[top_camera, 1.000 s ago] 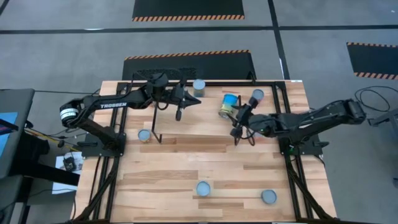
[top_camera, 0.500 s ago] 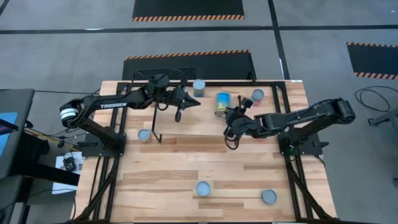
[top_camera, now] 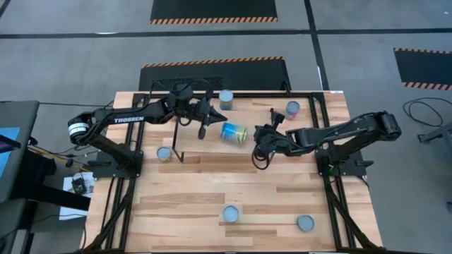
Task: Pick and place cans onto a shelf
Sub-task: Put the bottom blue can on the shelf
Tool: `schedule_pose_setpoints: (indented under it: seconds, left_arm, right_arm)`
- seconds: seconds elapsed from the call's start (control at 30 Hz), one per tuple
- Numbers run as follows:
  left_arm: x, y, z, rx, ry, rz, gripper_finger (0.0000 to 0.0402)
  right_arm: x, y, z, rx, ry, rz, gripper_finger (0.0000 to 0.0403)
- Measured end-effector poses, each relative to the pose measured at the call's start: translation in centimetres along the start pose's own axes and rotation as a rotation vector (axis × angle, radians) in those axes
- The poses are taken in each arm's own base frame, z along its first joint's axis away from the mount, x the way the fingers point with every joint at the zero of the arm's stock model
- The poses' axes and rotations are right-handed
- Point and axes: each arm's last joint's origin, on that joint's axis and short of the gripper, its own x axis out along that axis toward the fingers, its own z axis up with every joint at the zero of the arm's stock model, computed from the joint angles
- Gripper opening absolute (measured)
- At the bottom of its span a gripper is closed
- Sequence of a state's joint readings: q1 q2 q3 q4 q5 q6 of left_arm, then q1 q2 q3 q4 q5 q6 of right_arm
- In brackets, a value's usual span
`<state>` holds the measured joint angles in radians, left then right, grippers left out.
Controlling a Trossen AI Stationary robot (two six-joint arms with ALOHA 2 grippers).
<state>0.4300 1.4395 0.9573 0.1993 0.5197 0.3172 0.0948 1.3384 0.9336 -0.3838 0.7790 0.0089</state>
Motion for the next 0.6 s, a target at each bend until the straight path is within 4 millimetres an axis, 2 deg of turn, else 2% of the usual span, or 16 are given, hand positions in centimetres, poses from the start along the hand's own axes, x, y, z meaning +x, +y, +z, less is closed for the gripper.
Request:
schedule_pose_setpoints:
  seconds: [0.17,0.27,0.37,0.6]
  left_arm:
    - [-0.2,-0.9,-1.4,-0.080,0.161,-0.047,0.0000]
    - [-0.5,-1.9,-1.7,-0.095,0.269,-0.012,0.0000]
    - [-0.7,-2.9,-1.4,-0.068,0.336,0.044,0.0000]
    - [-0.4,-3.8,-0.9,-0.052,0.332,0.054,0.0000]
  right_arm:
    - [-1.5,-0.1,0.8,0.114,-0.090,0.265,0.0006]
    - [-1.9,0.5,1.1,0.131,-0.133,0.358,0.0007]
    - [-1.4,1.1,1.2,0.149,-0.138,0.386,0.0017]
    - [0.4,2.3,1.2,0.146,-0.130,0.378,0.0017]
